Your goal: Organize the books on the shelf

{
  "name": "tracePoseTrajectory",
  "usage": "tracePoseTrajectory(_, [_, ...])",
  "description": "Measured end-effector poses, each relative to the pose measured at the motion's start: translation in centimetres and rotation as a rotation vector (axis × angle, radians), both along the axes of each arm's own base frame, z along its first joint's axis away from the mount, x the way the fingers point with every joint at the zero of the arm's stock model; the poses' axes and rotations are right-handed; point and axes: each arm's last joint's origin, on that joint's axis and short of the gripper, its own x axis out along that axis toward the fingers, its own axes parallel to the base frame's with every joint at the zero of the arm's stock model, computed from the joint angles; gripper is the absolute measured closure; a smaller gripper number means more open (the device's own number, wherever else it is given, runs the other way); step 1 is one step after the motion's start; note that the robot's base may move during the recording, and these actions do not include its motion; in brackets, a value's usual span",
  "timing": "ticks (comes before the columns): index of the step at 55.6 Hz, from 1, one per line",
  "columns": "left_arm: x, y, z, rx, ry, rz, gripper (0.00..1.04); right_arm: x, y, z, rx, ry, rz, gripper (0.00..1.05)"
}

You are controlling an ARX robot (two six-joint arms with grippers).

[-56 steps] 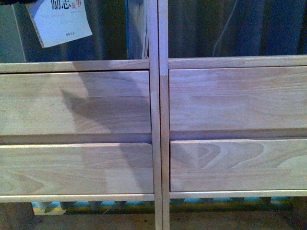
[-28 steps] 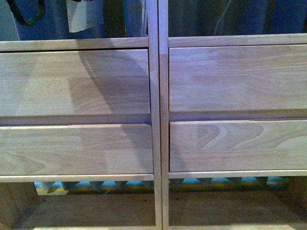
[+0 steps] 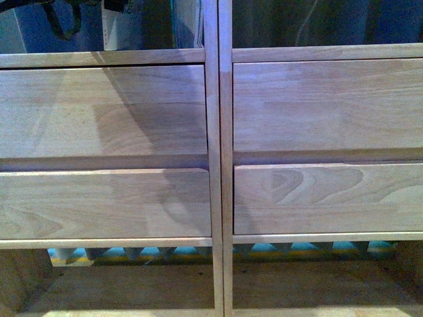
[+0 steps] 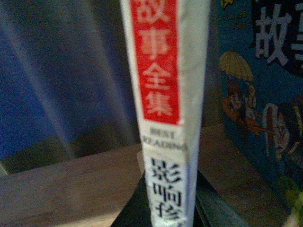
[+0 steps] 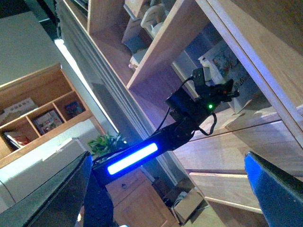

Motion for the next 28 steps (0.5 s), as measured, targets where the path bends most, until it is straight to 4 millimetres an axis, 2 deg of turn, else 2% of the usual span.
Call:
tracePoseTrajectory(9, [-0.2, -1.3, 0.0, -0.018, 0.017, -0.022, 0.98, -0.2, 0.2, -0.1, -0.001, 0.000, 0.005, 0.07])
tracePoseTrajectory(28, [-0.8, -2.3, -0.6, -0.017, 0.071, -0.078, 0.42, -0.2, 0.3, -0.2, 0.003, -0.009, 0.010, 0.07])
